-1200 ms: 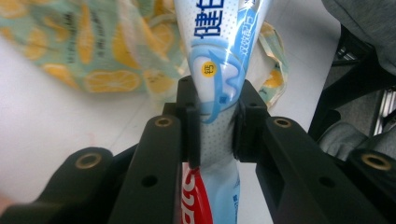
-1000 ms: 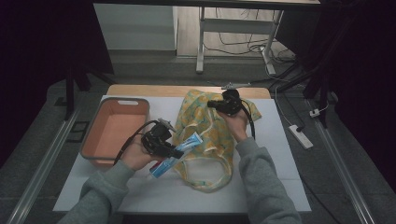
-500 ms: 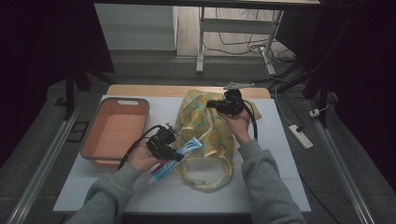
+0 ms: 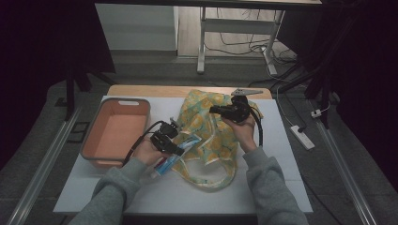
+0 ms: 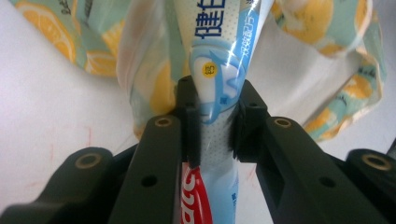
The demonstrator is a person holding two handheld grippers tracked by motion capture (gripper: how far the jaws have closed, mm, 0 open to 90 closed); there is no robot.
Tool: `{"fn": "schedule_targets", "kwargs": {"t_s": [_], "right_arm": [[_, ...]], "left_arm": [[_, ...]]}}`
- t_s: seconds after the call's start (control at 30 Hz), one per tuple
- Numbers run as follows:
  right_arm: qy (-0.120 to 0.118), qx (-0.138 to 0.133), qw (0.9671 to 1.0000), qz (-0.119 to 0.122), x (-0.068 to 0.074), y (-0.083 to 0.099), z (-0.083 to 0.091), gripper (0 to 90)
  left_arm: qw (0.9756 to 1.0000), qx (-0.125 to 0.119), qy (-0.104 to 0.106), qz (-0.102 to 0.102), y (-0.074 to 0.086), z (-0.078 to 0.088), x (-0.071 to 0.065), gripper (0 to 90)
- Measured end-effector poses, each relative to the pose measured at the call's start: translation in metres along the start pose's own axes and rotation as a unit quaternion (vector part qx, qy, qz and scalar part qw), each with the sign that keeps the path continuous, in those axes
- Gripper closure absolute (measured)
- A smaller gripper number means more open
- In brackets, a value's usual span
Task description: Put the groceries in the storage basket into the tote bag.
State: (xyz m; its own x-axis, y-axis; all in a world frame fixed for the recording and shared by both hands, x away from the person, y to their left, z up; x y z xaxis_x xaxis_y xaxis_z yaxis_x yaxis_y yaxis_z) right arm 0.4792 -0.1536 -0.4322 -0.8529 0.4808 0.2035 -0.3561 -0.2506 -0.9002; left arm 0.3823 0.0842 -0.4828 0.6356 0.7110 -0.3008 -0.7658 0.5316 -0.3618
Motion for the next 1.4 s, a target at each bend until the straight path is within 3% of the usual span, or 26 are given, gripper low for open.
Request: {"fn": "schedule_targets", "kwargs": {"t_s": [0.3, 0.57, 0.73, 1.07, 1.3, 1.4], "right_arm": [[-0.034, -0.008, 0.9994, 0.008, 0.019, -0.005, 0.003, 89.5], [-0.047, -0.007, 0.9987, -0.015, 0.015, 0.002, 0.004, 89.5], [-0.055, -0.004, 0.9984, -0.012, 0.019, 0.002, 0.002, 89.5], [-0.073, 0.0, 0.9972, -0.012, 0.026, 0.004, 0.001, 89.5], [-0.083, 0.003, 0.9965, -0.008, 0.033, 0.003, -0.001, 89.5], [-0.083, 0.003, 0.9966, -0.006, 0.035, 0.003, -0.001, 89.5]], "left_arm": [[0.9998, 0.003, -0.004, 0.019, -0.019, -0.008, 0.007, 75.1], [0.9996, -0.015, 0.001, 0.024, -0.035, -0.012, 0.003, 75.0], [0.9994, -0.018, 0.007, 0.028, -0.049, -0.016, 0.001, 74.9], [0.9982, -0.036, 0.022, 0.043, -0.062, -0.027, 0.0, 74.6], [0.9958, -0.056, 0.026, 0.067, -0.069, -0.034, 0.007, 74.4], [0.9931, -0.074, 0.036, 0.084, -0.071, -0.035, 0.01, 74.3]]}}
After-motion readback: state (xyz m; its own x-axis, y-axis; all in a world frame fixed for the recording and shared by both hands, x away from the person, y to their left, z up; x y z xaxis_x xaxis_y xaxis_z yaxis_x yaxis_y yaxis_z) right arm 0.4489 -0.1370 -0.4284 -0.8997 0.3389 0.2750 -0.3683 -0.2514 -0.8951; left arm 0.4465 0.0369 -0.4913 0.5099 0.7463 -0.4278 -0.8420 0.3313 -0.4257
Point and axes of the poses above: each handheld gripper's, and its own axes: z roughly backward along the jaws, y roughly out of its underside, x roughly to its left, the point moved 2 cm from there along -z, roughly forward along the jaws, and after that the axes turned 4 degrees about z, right-handed, at the moved point
